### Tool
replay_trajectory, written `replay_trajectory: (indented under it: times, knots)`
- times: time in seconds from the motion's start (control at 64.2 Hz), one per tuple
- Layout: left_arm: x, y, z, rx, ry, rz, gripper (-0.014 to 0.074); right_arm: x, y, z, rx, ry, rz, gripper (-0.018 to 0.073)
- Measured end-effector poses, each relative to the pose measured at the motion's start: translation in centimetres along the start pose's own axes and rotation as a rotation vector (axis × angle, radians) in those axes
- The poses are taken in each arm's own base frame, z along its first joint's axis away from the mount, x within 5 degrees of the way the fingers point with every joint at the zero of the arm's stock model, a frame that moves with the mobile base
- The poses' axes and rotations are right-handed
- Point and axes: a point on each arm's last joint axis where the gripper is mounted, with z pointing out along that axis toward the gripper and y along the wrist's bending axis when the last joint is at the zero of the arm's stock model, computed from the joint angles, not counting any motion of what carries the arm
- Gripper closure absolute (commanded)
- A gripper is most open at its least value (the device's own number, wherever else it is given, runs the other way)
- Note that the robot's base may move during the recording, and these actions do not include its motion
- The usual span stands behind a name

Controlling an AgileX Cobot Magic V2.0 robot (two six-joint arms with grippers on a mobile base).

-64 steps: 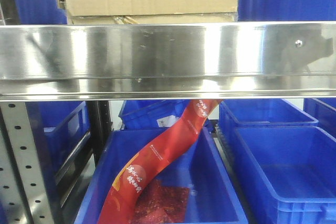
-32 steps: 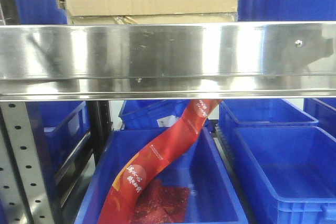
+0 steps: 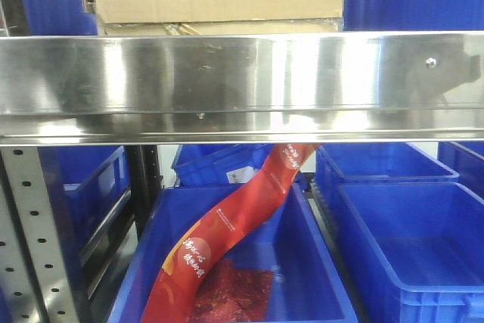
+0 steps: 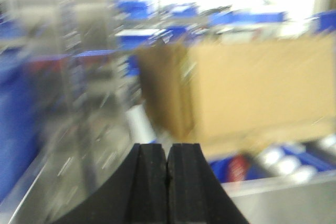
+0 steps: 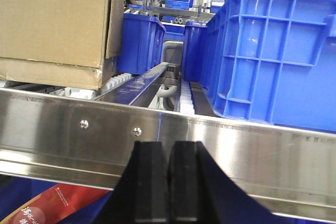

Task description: Stack two boxes on right shelf middle

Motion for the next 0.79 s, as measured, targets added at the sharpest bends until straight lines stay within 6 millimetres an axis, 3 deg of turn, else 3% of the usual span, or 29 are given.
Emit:
replay_trajectory:
  times: [0.187,0.327,0.794]
  knots:
    - [5.0,0.4,-2.0,-0.089,0.020,-0.027,0.0707,0.0,0.0,0.0,0.000,0.000,0.000,0.0722]
    - [7.0,0.3,-2.8,-0.110,0.002,-0.029,0.0707,0.0,0.0,0.0,0.000,0.000,0.000,0.0722]
    - [7.2,0.3,-2.9,-0.110,-0.004,-0.036,0.0707,0.1,0.0,0.0,0.000,0.003,0.000,0.0722]
